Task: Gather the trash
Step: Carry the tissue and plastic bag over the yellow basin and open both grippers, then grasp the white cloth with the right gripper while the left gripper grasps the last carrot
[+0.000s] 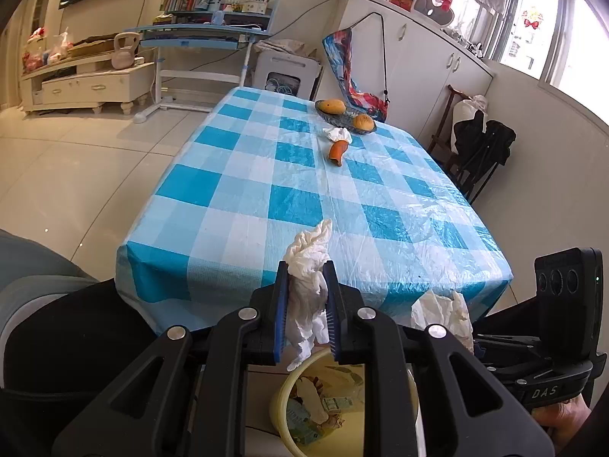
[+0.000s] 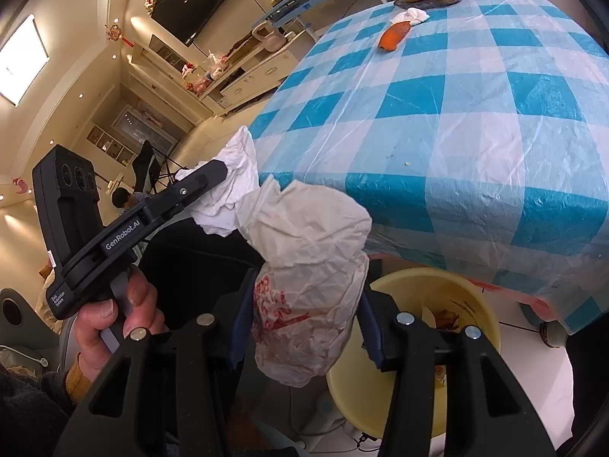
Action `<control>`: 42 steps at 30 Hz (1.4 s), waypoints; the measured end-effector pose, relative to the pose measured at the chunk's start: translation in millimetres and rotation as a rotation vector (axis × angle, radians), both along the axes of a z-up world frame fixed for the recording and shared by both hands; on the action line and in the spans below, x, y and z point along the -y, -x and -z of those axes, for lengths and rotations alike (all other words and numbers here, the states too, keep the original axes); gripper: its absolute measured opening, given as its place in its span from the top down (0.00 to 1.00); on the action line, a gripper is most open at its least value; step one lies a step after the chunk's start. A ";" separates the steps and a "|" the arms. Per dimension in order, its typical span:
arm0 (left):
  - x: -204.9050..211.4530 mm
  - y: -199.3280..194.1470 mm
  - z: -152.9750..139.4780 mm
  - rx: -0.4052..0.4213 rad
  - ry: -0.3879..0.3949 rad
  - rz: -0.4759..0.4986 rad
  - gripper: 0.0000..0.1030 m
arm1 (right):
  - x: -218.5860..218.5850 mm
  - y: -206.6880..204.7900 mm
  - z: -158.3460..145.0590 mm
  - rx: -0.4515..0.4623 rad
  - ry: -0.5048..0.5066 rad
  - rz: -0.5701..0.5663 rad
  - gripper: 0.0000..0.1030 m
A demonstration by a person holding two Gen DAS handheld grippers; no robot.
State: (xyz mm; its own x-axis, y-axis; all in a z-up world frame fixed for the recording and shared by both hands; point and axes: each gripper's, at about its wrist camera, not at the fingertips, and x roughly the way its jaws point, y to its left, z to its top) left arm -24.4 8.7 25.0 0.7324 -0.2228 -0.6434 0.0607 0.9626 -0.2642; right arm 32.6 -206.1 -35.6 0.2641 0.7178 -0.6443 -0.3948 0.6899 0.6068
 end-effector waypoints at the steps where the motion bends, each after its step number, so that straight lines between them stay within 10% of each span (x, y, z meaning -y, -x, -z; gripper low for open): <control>1: -0.2 0.2 0.4 -0.001 -0.001 -0.001 0.84 | -0.2 0.9 0.9 0.000 0.001 -0.001 0.52; 17: 53.8 11.7 41.2 -0.231 -0.076 0.246 0.83 | 10.8 2.4 7.9 -0.013 0.193 0.109 0.27; 24: 43.0 4.6 17.4 -0.138 -0.034 0.193 0.62 | 35.4 -11.5 -18.5 0.104 0.154 0.191 0.25; 34: 43.8 -97.7 -16.7 -0.027 0.016 0.044 0.47 | 12.9 -155.2 -69.9 0.239 0.125 0.221 0.23; 42: 37.0 -171.8 -1.2 -0.074 0.040 -0.019 0.46 | -17.4 -267.9 -35.8 0.204 0.275 0.192 0.23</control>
State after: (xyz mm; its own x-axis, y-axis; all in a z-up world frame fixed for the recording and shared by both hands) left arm 147.4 -28.4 26.2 0.6873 -0.2356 -0.6871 0.0211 0.9520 -0.3053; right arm 300.5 -188.8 0.1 0.5197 0.4506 -0.7259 -0.3360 0.8890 0.3113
